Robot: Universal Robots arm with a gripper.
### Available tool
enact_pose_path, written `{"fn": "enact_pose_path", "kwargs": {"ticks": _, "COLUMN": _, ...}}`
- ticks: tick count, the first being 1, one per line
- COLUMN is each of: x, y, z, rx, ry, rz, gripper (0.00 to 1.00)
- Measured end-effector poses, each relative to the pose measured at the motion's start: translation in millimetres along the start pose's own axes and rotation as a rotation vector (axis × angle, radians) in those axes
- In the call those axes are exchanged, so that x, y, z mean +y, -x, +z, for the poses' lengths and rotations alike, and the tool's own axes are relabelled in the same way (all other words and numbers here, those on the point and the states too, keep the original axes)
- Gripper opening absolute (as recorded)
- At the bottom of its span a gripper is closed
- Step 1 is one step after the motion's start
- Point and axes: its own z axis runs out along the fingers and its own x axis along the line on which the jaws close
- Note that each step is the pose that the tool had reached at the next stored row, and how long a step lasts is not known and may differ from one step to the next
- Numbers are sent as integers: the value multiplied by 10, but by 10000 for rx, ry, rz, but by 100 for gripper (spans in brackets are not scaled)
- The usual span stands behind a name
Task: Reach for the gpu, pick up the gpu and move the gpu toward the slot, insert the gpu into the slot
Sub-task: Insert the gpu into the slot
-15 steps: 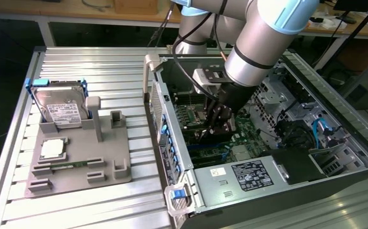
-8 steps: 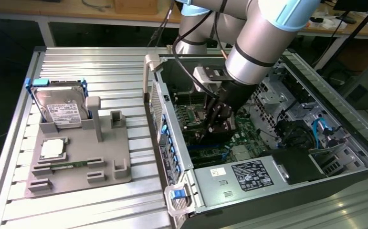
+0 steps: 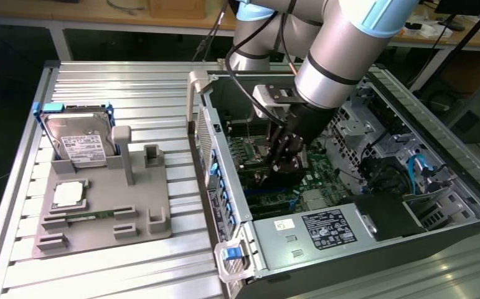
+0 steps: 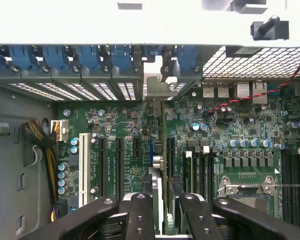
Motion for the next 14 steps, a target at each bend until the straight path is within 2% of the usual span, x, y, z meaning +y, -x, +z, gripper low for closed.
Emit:
{"fn": "enact_pose_path", "kwargs": {"ticks": 3, "x": -4, "y": 0, "z": -1, "rx": 1, "ry": 0, "rz": 1, "gripper": 27}}
{"fn": "enact_pose_path", "kwargs": {"ticks": 8, "x": -93, "y": -1, "z": -10, "rx": 1, "ry": 0, "rz": 0, "gripper": 27}}
{"fn": "enact_pose_path", "kwargs": {"ticks": 14, "x": -93, "y": 0, "z": -10, "rx": 0, "ry": 0, "rz": 1, "gripper": 27}}
